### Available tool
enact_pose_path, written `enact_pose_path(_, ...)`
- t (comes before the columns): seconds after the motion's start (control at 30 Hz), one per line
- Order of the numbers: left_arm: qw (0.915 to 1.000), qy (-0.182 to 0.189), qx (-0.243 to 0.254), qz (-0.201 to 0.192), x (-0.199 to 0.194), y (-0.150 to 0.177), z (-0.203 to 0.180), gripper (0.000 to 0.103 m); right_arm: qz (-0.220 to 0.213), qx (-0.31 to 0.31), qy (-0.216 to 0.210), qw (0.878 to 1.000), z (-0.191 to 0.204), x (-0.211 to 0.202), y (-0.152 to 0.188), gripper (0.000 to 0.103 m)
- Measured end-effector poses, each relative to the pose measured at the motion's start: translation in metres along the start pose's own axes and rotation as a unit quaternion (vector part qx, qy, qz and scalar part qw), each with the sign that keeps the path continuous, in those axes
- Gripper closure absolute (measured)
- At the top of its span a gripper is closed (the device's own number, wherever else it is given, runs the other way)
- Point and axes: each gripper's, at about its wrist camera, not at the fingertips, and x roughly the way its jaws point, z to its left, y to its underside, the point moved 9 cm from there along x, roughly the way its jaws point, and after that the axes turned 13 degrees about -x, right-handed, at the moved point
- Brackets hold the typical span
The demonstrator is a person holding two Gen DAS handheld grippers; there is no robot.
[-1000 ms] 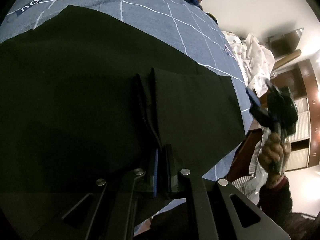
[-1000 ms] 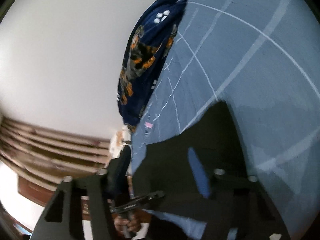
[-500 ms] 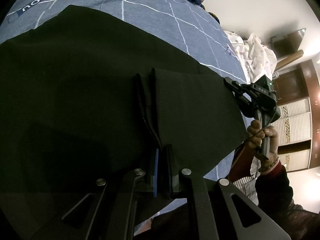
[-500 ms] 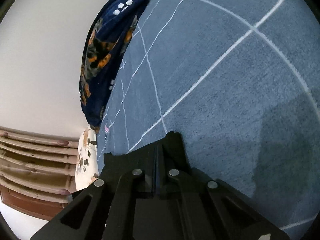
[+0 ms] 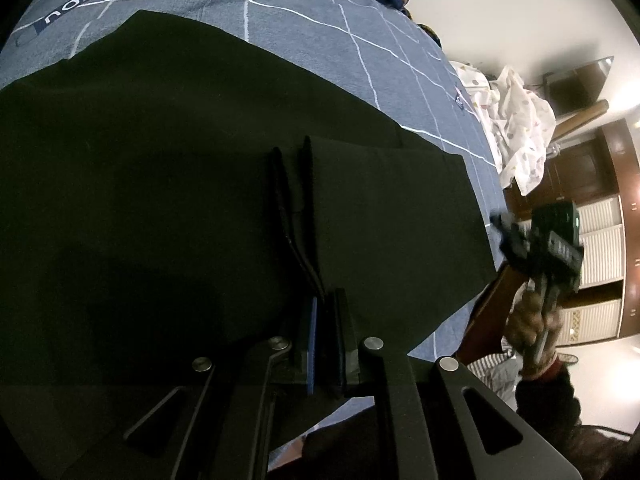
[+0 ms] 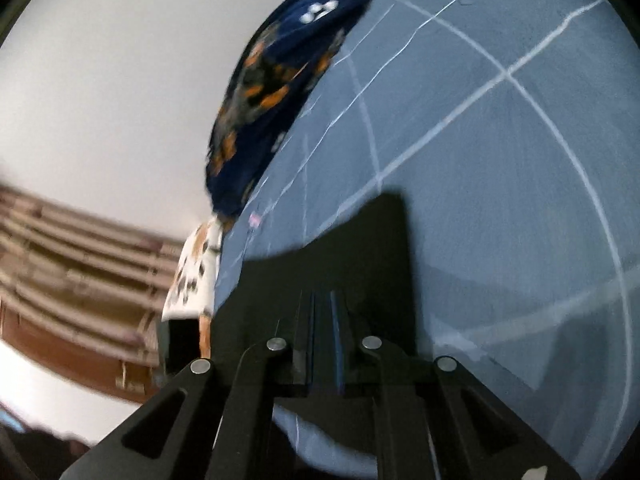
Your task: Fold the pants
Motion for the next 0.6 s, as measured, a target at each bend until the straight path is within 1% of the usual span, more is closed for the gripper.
enact_pose_path(0.07,1.0,0.0,0.001,-0.001,0.0,0.0,0.0,0.093,0.019,-0.01,0.009,1.0,-0.001,0.002,0.022,0.093)
enact_pose_path(0.1,1.0,0.0,0.002,-0.001,0.001,0.0,0.0,0.093,0.028,-0.013,0.019,0.999,-0.005,0.003,0.032,0.095)
enact_pose_path(0.13,1.0,0.0,0.003,-0.001,0.001,0.0,0.0,0.093,0.033,-0.013,0.038,0.999,-0.013,0.004,0.041,0.103)
enact_pose_path(0.17,1.0,0.0,0.004,-0.001,0.001,0.0,0.0,0.092,0.024,-0.001,0.031,0.999,-0.02,0.002,0.047,0.103)
enact_pose_path(0.2,1.0,0.0,0.004,-0.002,0.001,0.0,0.0,0.092,0.004,0.013,0.016,1.0,-0.024,-0.001,0.048,0.103)
enact_pose_path(0.23,1.0,0.0,0.006,-0.002,0.001,0.0,0.0,0.092,-0.006,0.009,0.015,1.0,-0.025,-0.002,0.049,0.103)
enact_pose_path(0.3,0.9999,-0.001,0.011,-0.005,0.001,0.001,-0.001,0.092,-0.016,-0.048,0.041,0.998,-0.018,-0.002,0.05,0.103)
enact_pose_path(0.33,0.9999,-0.001,0.015,-0.007,0.0,0.002,-0.001,0.092,-0.019,-0.054,0.044,0.997,-0.017,-0.002,0.049,0.103)
enact_pose_path(0.43,0.9995,-0.001,0.027,-0.013,0.0,0.003,-0.003,0.092,-0.025,-0.041,0.022,0.999,-0.022,-0.002,0.046,0.103)
enact_pose_path(0.5,0.9993,-0.001,0.034,-0.017,-0.001,0.004,-0.004,0.091,-0.027,-0.058,0.031,0.997,-0.019,-0.001,0.045,0.103)
enact_pose_path(0.6,0.9982,0.001,0.053,-0.026,-0.002,0.006,-0.007,0.091,-0.027,-0.054,0.033,0.998,-0.019,-0.002,0.046,0.103)
